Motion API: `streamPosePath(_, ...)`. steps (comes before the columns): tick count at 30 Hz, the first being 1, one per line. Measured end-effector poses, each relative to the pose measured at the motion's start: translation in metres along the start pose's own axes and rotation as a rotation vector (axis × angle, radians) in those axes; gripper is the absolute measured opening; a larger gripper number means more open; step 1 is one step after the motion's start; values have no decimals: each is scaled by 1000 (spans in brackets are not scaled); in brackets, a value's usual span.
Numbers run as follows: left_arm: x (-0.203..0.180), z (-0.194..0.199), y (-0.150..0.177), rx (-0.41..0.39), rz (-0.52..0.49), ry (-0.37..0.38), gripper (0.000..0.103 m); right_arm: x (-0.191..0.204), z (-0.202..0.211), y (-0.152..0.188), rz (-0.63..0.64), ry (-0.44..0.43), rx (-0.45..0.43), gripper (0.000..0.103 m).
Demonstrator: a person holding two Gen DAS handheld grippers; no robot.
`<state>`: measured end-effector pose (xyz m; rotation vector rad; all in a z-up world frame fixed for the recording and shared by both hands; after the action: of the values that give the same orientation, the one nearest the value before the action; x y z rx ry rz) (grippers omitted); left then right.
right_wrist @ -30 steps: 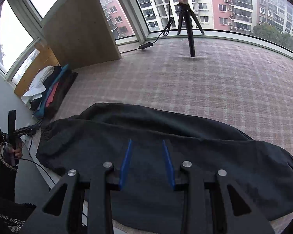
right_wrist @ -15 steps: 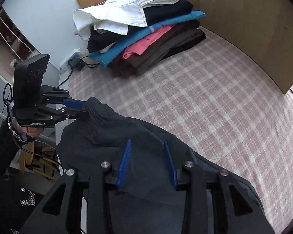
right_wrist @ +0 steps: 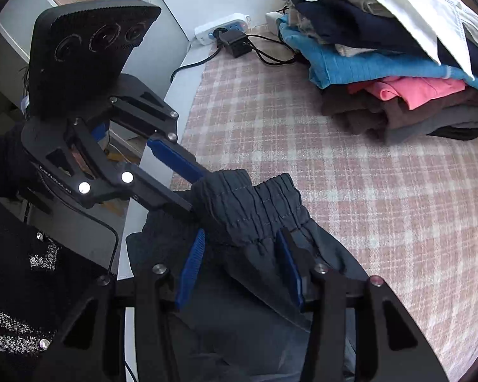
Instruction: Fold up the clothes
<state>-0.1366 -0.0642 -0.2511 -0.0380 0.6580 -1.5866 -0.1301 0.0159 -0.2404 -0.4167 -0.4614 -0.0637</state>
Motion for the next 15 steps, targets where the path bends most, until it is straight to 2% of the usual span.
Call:
streamPosePath(1, 11, 4, -3, -8, 23, -3, 38, -2, 0, 2, -5, 10, -4, 18)
streamPosePath(3, 32, 3, -14, -8, 90, 16, 45, -4, 2, 5, -16, 19, -20, 17)
streamPosePath(5, 46, -4, -24, 8, 137, 48, 46, -4, 6, 7, -24, 6, -41, 17)
streamPosePath(7, 42, -22, -31, 53, 110, 98, 51, -10, 3, 9, -29, 33, -26, 17)
streamPosePath(11, 35, -57, -35, 150, 24, 47, 53, -22, -4, 11, -36, 55, 3, 17)
streamPosePath(15, 31, -69, -35, 172, 17, 82, 54, -31, -13, 12, -38, 72, 18, 17)
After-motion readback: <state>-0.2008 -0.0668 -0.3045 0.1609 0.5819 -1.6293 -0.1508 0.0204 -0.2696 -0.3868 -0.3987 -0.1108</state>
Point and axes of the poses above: each gripper's, at about its wrist camera, not at the fingertips, and z roughly against the way its jaws point, x to its left, y to its underside, the point moved 7 cm from there along -z, roughly the way its jaws point, and after that the axes turned 9 degrees about -y, right-handed, at the moved point
